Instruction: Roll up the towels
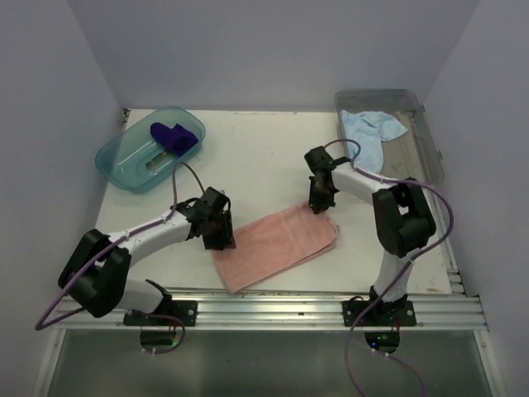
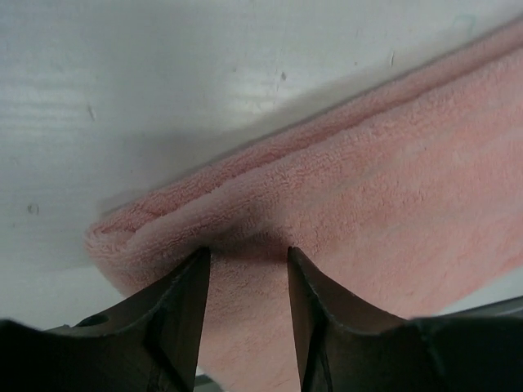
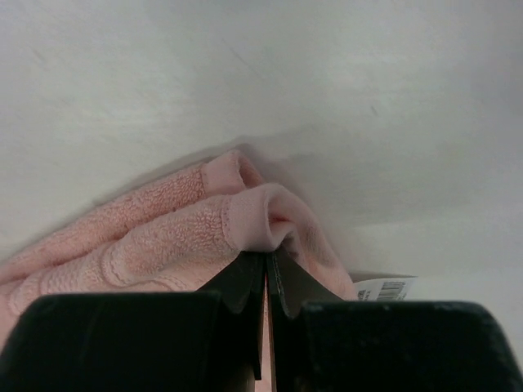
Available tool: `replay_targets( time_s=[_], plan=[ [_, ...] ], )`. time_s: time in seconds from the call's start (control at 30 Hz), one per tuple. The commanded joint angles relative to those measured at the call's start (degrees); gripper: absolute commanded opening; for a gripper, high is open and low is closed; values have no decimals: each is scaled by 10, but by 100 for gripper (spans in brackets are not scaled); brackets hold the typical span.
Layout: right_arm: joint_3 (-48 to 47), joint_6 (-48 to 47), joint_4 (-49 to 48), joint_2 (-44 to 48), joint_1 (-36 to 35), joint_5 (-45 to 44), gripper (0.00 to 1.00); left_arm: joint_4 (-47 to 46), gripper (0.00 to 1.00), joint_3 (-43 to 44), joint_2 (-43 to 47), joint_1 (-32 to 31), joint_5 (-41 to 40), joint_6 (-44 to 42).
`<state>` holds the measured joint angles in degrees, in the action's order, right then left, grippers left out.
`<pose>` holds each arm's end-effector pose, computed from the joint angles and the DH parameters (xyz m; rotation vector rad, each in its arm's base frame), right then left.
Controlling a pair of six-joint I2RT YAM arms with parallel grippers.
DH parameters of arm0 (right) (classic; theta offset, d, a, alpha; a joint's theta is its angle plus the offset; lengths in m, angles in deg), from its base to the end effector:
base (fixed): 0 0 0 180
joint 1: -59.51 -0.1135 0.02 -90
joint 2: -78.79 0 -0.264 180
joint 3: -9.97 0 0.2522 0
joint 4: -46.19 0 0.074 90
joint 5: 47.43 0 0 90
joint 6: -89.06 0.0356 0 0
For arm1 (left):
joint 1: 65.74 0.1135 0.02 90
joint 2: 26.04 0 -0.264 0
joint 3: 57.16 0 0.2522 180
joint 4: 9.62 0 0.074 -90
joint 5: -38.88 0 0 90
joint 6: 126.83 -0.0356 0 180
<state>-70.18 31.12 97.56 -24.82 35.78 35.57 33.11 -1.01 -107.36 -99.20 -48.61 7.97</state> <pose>0.3149 0.1337 0.1642 0.2302 2.8417 0.0235 0.2074 -0.1389 0.1657 -0.2688 2.8301 -0.3987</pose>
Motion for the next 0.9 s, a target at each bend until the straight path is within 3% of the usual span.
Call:
replay_targets(
  time_s=[0.0,0.13,0.23,0.33,0.43,0.57,0.67,0.87],
  plan=[
    [-117,-12,-31,-122,-4,-9,3,61,48,-28,61,-10,39,3],
    [-357,-39,2,-251,-7,21,3,72,50,-14,108,-40,59,2],
    [-461,-52,8,-293,-11,66,6,56,50,8,137,-42,74,-6],
    [-480,-66,3,-257,-13,81,13,50,47,48,127,-41,71,-18],
    [-426,-71,-3,-176,-13,72,27,48,44,102,78,-41,54,-44],
    [-297,-53,-15,-62,-14,52,28,35,38,182,-25,-40,30,-87],
    [-210,-20,-14,-27,-23,31,27,61,31,238,-94,-19,15,-124],
    [-110,2,-51,-13,-27,35,27,67,27,225,-127,-8,49,-164]
  ],
)
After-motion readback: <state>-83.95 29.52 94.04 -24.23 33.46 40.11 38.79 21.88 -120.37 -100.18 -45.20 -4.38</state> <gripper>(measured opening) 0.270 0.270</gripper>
